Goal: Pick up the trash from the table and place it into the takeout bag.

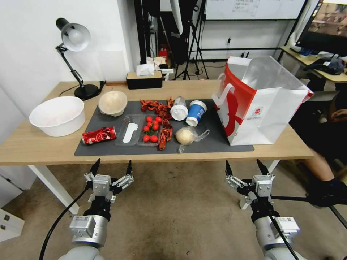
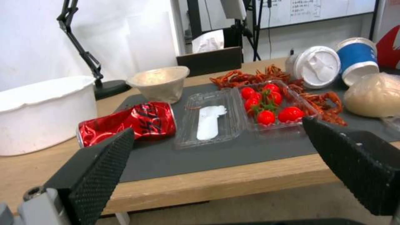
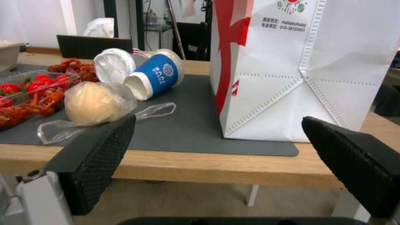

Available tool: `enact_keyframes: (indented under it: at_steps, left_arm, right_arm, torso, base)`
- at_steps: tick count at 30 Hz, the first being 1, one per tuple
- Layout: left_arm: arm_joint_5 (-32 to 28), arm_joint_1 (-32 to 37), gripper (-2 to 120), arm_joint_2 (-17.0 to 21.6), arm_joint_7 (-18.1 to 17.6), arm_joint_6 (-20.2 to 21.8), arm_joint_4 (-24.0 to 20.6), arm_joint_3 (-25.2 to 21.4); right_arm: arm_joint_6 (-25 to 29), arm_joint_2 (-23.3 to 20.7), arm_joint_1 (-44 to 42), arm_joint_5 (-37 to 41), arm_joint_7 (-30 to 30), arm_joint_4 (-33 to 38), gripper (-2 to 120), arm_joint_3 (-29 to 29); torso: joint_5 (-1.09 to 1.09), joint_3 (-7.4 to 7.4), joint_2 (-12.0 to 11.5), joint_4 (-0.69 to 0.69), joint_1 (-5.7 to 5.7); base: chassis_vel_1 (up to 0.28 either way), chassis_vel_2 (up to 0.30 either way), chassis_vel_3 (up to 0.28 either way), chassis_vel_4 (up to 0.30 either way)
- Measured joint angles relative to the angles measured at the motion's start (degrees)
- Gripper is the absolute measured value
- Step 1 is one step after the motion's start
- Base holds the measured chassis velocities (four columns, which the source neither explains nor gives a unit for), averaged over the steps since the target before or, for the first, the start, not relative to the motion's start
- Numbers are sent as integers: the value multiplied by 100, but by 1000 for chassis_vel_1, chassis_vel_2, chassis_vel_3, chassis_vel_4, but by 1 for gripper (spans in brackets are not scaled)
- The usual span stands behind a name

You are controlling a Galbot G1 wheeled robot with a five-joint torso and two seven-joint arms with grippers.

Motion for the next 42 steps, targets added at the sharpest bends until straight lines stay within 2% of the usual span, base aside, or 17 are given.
enact_keyframes:
  at_steps: [29,35,36,37,40,41,42]
  left_arm:
    - [-9,-20,100,-1,0,29,0,-6]
    - [-124,-223,100,-25,2,389,0,-89]
    - [-233,-388,100,-47,4,702,5,-169]
    - [-233,-388,100,-47,4,702,5,-169]
    - [-448,-722,100,-91,21,1334,30,-323]
    - [-448,-722,100,-91,21,1334,30,-323]
    - [-517,-828,100,-107,26,1530,37,-371]
  right_arm:
    - [-21,-2,14,12,1,0,100,0]
    - [-218,-25,128,136,38,0,100,12]
    - [-542,-67,317,336,121,0,100,63]
    - [-542,-67,317,336,121,0,100,63]
    - [-1238,-155,725,768,296,0,100,164]
    - [-1238,-155,725,768,296,0,100,164]
    - [-1447,-182,844,897,349,0,100,194]
  torso:
    - [0,0,0,-1,0]
    - [1,0,0,0,0]
    - [0,1,0,0,0]
    - [0,1,0,0,0]
    - [0,1,0,0,1]
    - [0,1,0,0,1]
    - [0,1,0,0,1]
  base:
    - [0,0,0,0]
    - [0,0,0,0]
    - [0,0,0,0]
    - [0,0,0,0]
    - [0,0,0,0]
    - [0,0,0,0]
    - [0,0,0,0]
